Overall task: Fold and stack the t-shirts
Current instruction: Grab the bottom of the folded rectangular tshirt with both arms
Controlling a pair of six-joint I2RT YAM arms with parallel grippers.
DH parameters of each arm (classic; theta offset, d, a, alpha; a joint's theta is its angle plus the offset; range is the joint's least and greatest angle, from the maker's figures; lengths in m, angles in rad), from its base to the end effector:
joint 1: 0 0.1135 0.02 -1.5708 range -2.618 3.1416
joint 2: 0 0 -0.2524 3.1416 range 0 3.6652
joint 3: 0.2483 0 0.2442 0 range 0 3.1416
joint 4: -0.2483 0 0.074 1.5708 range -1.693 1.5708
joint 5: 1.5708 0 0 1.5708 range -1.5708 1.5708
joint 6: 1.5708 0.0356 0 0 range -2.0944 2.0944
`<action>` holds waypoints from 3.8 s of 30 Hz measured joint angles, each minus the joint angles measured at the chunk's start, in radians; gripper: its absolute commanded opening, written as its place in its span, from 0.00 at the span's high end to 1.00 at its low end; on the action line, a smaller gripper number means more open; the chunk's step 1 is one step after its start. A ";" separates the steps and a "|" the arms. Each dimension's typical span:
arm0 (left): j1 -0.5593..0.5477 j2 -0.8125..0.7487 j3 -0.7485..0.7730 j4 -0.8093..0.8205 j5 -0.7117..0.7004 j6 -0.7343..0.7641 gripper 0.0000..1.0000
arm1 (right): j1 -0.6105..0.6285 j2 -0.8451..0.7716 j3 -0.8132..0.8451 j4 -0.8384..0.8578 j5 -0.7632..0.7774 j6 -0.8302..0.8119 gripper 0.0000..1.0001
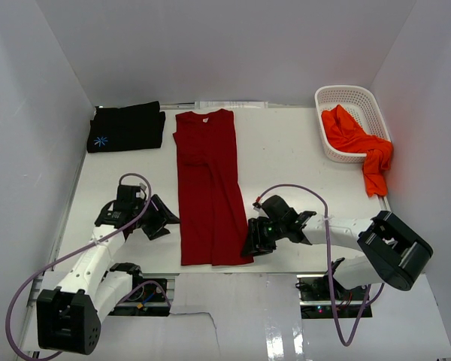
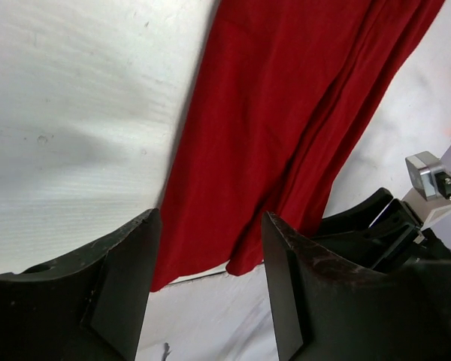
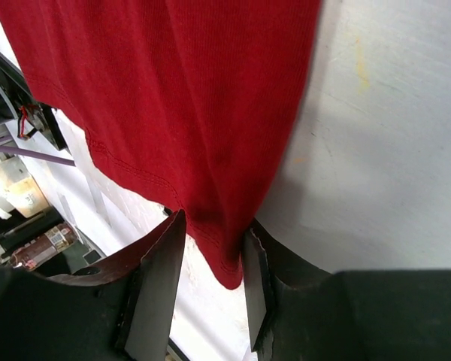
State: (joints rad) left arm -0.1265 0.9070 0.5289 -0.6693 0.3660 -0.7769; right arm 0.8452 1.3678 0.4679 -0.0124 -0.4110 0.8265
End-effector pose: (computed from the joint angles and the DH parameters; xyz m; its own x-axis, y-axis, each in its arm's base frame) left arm 0.1574 -0.0329 0.1878 -0.8197 -0.5557 -0.1391 -0.3918 0.7211 -0.5715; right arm 0.1410 0.1804 0.1283 -0.9793 -0.0879 -0.1821 -0.1884 0.7234 0.6642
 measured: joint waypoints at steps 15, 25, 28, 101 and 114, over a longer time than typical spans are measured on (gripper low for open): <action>0.000 -0.016 -0.164 0.000 0.040 -0.124 0.34 | 0.000 0.014 0.006 0.013 -0.008 0.000 0.58; -0.103 -0.035 -0.214 0.021 0.046 -0.229 0.33 | 0.000 0.033 0.017 0.016 -0.015 0.000 0.58; -0.180 -0.036 -0.232 0.058 0.059 -0.287 0.34 | -0.001 0.038 0.021 0.016 -0.018 0.000 0.58; -0.251 -0.197 -0.323 -0.040 0.042 -0.441 0.90 | -0.006 -0.064 -0.066 -0.007 -0.009 0.009 0.74; -0.251 -0.175 -0.325 -0.004 0.053 -0.441 1.00 | 0.002 -0.058 -0.079 -0.006 -0.017 0.023 0.92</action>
State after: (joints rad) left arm -0.3771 0.7315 0.2039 -0.6735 0.4187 -1.2175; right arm 0.8467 1.3102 0.3889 -0.0189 -0.4282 0.8494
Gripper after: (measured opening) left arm 0.117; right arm 0.082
